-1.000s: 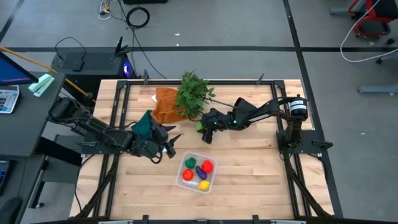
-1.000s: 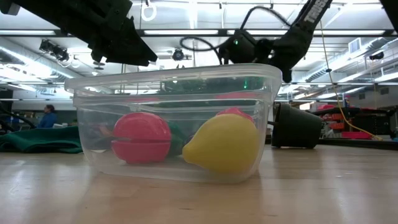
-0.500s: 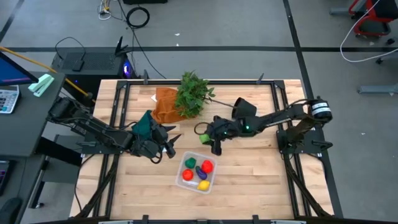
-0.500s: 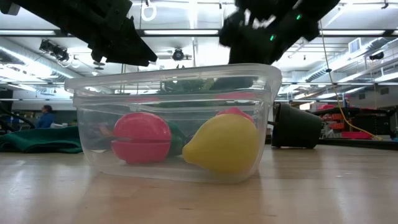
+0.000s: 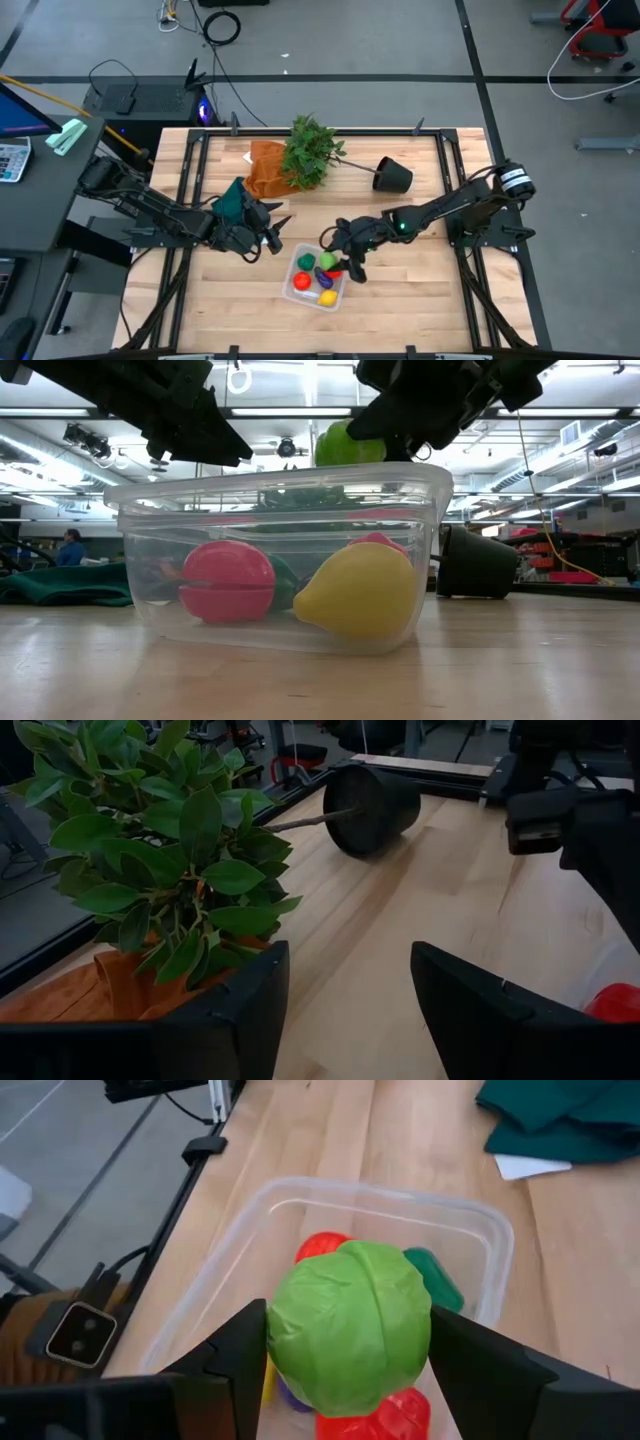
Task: Pick and placing Produce into tupperware
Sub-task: Put the green cabbage into the transparent bin, then return to Home Position
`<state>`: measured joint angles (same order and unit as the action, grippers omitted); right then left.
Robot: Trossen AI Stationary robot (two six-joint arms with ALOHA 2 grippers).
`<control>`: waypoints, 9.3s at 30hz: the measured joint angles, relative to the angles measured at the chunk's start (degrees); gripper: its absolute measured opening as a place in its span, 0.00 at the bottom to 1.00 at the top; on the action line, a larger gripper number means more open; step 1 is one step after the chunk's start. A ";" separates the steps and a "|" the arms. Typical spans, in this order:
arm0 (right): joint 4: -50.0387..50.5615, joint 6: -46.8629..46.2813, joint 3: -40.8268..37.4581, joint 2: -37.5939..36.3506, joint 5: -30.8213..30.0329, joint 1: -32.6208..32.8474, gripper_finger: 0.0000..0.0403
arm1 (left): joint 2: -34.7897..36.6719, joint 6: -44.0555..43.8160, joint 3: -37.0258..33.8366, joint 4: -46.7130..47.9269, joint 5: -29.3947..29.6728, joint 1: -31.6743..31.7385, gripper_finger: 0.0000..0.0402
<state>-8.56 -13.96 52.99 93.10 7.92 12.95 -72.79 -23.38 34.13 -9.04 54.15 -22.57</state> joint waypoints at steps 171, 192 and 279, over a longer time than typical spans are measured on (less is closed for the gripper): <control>2.46 2.01 -45.51 -78.24 -9.12 -7.58 0.00 | 0.04 13.59 -0.02 -6.12 -32.26 -5.18 0.27; -3.39 0.90 -52.18 -84.22 -10.80 -7.56 0.00 | 0.04 13.62 -0.02 -6.12 -32.28 -5.18 0.27; 4.30 1.90 -51.12 -84.02 -9.55 -15.96 0.00 | 25.14 31.33 -27.12 -38.12 -51.31 15.69 0.01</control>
<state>-4.26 -12.06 1.87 9.08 -1.63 -3.01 -47.66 7.95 7.01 -47.15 2.84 -6.87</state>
